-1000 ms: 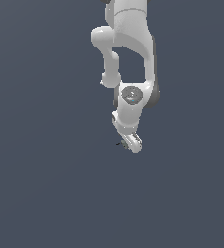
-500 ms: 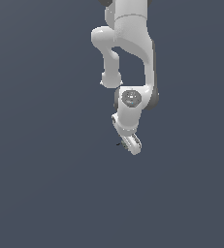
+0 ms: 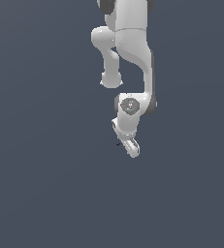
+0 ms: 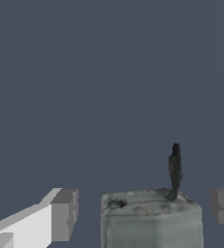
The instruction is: Pick up the object and move it to a goal position.
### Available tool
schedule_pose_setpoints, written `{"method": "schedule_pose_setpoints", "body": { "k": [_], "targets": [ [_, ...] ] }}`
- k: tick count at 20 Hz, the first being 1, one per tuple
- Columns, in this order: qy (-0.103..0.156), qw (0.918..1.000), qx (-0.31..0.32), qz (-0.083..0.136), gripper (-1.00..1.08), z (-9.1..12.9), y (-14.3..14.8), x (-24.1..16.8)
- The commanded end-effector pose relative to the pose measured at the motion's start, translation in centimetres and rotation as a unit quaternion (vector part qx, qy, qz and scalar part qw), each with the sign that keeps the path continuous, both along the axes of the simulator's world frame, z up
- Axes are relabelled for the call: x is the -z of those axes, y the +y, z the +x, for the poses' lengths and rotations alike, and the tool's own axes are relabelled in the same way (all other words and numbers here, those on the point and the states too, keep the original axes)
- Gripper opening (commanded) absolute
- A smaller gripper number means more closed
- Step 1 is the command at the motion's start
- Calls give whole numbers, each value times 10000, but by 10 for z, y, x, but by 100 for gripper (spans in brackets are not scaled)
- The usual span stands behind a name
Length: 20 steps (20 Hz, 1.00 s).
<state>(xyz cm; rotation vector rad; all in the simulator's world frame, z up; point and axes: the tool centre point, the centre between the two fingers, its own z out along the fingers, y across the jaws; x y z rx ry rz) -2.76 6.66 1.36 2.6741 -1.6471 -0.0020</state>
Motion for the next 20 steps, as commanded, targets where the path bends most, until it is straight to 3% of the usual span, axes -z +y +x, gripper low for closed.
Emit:
{"method": "schedule_pose_setpoints", "body": {
  "k": [1,13,20],
  "targets": [
    [-7,10000,0,1,-100,1,0,1],
    [-10,10000,1,2,-100,1,-1,0],
    [-10,10000,1,2,-100,12,-22,-21]
  ]
}}
